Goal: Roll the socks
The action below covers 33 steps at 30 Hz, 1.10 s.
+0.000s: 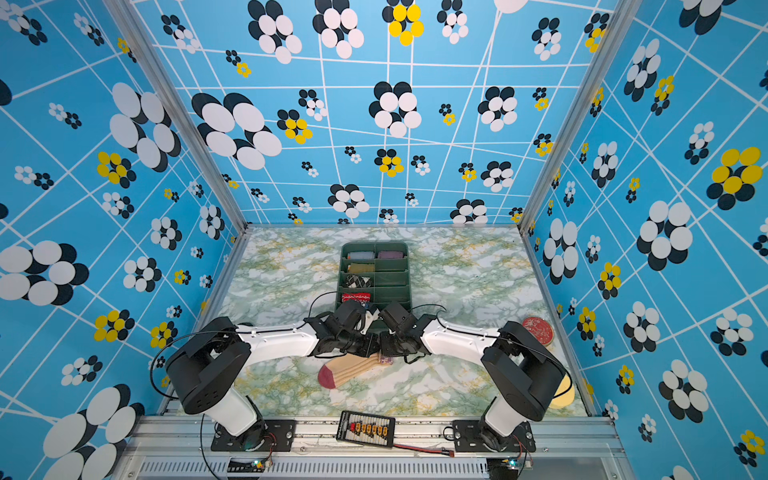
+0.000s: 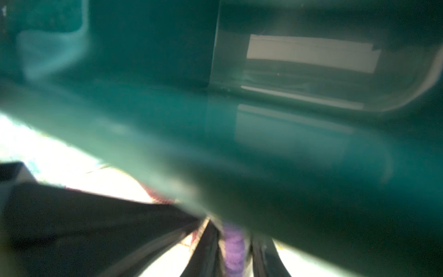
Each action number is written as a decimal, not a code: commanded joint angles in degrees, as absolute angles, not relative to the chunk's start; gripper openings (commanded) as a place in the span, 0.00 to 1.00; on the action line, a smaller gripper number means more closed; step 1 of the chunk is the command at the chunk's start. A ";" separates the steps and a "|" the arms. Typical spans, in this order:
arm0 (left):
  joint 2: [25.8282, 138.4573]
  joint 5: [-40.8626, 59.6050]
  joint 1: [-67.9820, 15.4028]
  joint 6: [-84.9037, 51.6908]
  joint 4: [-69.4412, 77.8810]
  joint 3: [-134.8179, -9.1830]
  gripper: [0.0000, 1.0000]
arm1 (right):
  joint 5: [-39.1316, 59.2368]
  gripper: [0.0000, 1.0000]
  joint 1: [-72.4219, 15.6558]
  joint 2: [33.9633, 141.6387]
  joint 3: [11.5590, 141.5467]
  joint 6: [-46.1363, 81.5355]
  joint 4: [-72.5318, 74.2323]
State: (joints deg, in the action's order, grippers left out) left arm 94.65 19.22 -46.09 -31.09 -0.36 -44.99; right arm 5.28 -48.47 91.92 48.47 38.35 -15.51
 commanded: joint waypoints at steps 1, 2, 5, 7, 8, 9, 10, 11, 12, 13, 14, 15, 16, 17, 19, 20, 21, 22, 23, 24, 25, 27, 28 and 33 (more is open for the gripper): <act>95.92 18.58 -45.77 -31.39 -0.47 -45.15 0.00 | 8.34 0.26 -49.28 92.55 47.81 38.32 -18.35; 96.22 18.87 -45.75 -31.40 -0.15 -45.33 0.00 | 8.43 0.26 -49.27 92.71 48.02 38.32 -18.33; 97.28 19.57 -45.79 -31.48 0.22 -45.70 0.00 | 8.61 0.26 -49.30 93.13 48.42 38.08 -18.59; 97.88 20.11 -45.74 -31.50 0.35 -45.73 0.00 | 8.70 0.26 -49.25 93.28 48.76 37.90 -19.01; 98.08 20.37 -45.79 -31.42 0.27 -45.79 0.00 | 8.68 0.26 -49.31 93.32 48.83 37.88 -19.09; 98.17 20.52 -45.79 -31.42 0.13 -45.71 0.00 | 8.62 0.26 -49.31 93.31 48.93 37.80 -19.13; 98.17 20.57 -45.74 -31.24 0.01 -45.66 0.00 | 8.66 0.26 -49.23 93.24 48.98 37.71 -19.11; 98.17 20.65 -45.77 -31.07 -0.08 -45.55 0.00 | 8.61 0.27 -49.26 93.11 49.05 37.55 -19.09; 98.17 20.81 -45.76 -30.82 -0.25 -45.48 0.00 | 8.46 0.28 -49.31 92.93 49.13 37.45 -19.13; 98.17 20.87 -45.79 -30.69 -0.43 -45.46 0.00 | 8.31 0.29 -49.31 92.81 49.22 37.38 -19.10; 98.26 21.04 -45.79 -30.50 -0.55 -45.44 0.00 | 8.18 0.29 -49.28 92.65 49.21 37.23 -19.08; 98.41 21.32 -45.79 -30.39 -0.53 -45.45 0.00 | 8.18 0.30 -49.31 92.41 49.31 37.09 -18.95; 98.52 21.65 -45.77 -30.34 -0.44 -45.48 0.00 | 8.10 0.31 -49.30 92.24 49.31 37.02 -18.96; 98.69 21.83 -45.80 -30.28 -0.37 -45.44 0.00 | 7.93 0.32 -49.26 91.97 49.31 36.87 -18.96; 98.92 22.19 -45.96 -30.24 -0.52 -45.49 0.00 | 7.61 0.32 -49.14 91.42 49.14 36.57 -18.85; 99.04 22.24 -45.96 -30.20 -0.74 -45.59 0.00 | 7.43 0.32 -49.04 90.83 48.92 36.48 -18.84; 99.14 22.19 -46.05 -30.15 -1.03 -45.68 0.00 | 7.18 0.34 -48.76 90.31 48.72 36.39 -18.84; 99.35 22.24 -45.99 -30.07 -1.27 -45.77 0.00 | 7.07 0.34 -48.49 89.76 48.59 36.32 -18.82; 99.53 22.32 -46.05 -30.06 -1.48 -45.83 0.00 | 7.08 0.35 -48.19 89.12 48.11 36.30 -18.76; 99.73 22.40 -46.03 -30.06 -1.60 -45.83 0.00 | 7.09 0.36 -47.80 88.44 47.77 36.21 -18.69; 99.95 22.41 -46.05 -30.16 -1.63 -45.88 0.00 | 7.18 0.36 -47.44 87.85 47.32 36.21 -18.44; 100.32 22.50 -46.16 -30.27 -1.70 -46.08 0.00 | 7.47 0.37 -46.66 86.65 46.53 36.21 -18.30; 100.50 22.58 -46.23 -30.33 -1.73 -46.19 0.00 | 7.60 0.37 -46.17 85.96 46.07 36.17 -18.28; 100.98 22.58 -46.41 -30.41 -2.10 -46.82 0.00 | 8.29 0.37 -45.04 82.32 43.99 36.30 -17.57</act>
